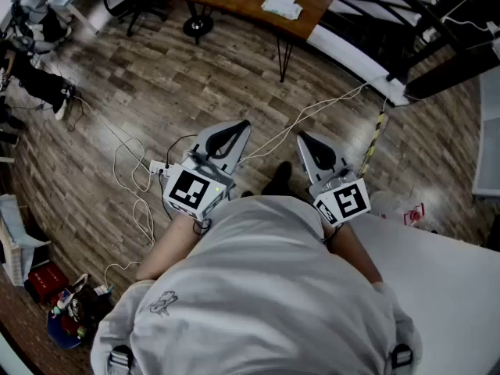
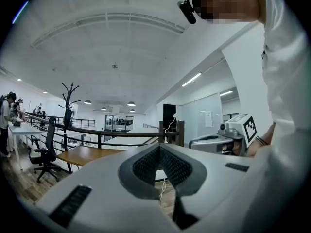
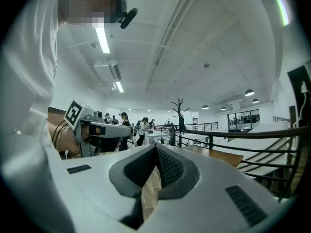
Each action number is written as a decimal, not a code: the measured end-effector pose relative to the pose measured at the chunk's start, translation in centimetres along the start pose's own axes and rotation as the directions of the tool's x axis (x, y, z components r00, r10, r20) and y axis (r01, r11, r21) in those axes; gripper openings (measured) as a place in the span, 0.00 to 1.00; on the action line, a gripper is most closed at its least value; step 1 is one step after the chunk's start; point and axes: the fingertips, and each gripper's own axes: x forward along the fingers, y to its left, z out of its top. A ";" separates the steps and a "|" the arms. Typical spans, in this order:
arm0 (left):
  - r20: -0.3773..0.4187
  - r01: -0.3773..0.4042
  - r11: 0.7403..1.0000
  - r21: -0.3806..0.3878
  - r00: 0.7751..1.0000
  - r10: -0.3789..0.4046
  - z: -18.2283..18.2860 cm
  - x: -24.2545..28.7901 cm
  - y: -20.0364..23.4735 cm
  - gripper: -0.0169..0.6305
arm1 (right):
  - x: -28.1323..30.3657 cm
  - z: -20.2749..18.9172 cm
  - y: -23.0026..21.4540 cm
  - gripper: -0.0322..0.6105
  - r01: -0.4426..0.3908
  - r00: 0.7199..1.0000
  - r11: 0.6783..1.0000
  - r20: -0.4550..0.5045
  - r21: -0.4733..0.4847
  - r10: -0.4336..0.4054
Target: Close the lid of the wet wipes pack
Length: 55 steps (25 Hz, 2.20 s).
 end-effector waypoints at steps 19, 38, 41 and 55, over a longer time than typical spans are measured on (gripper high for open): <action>-0.058 -0.067 0.997 -0.028 0.996 0.065 -1.8 5.4 2.5 0.04 | -0.1 -1.5 -7.7 0.10 0.014 1.000 1.000 -0.006 0.020 -0.013; -0.047 -0.106 0.994 -0.007 0.993 0.105 0.3 21.8 4.4 0.04 | 2.4 -2.5 -24.4 0.10 -0.054 0.998 0.997 0.015 0.060 0.053; -0.042 -0.111 0.994 -0.005 0.993 0.111 0.4 22.7 5.3 0.04 | 3.4 -2.6 -25.5 0.10 -0.053 0.999 0.996 0.015 0.066 0.052; -0.022 -0.064 0.997 -0.035 0.998 0.063 0.7 26.2 12.3 0.04 | 9.9 -1.6 -28.0 0.10 -0.024 1.000 0.998 0.004 0.053 0.024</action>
